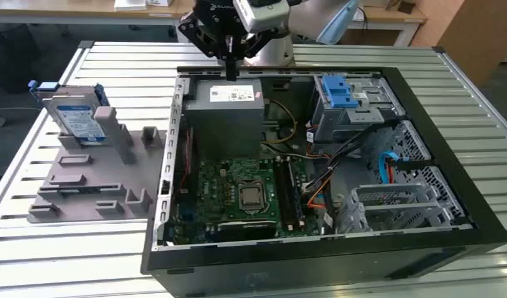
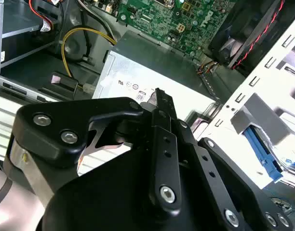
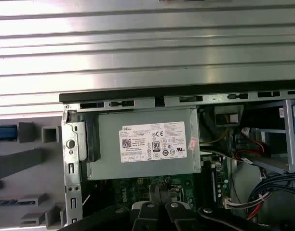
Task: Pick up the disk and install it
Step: 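Reach for the disk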
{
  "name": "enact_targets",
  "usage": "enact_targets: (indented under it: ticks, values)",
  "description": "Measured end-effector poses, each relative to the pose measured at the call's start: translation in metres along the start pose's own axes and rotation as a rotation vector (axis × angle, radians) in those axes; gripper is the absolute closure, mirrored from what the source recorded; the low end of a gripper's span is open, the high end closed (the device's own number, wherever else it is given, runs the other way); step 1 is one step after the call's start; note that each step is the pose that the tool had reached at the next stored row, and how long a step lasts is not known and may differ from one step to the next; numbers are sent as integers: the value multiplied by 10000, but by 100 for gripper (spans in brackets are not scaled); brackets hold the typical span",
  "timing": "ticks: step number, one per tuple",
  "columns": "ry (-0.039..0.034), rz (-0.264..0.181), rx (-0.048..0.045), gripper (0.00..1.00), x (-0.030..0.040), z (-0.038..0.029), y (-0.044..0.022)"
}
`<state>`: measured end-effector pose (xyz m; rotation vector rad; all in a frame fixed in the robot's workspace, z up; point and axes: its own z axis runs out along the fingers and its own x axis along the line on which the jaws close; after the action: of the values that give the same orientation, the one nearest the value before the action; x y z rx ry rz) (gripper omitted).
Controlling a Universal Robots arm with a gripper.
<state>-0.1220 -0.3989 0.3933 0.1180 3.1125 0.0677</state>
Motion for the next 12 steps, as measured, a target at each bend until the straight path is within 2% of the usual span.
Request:
enact_targets:
  ticks: [8, 12]
  values:
    - [0, -1, 1, 89, 0, 0, 0]
    - [0, 1, 0, 89, 21, -1, -2]
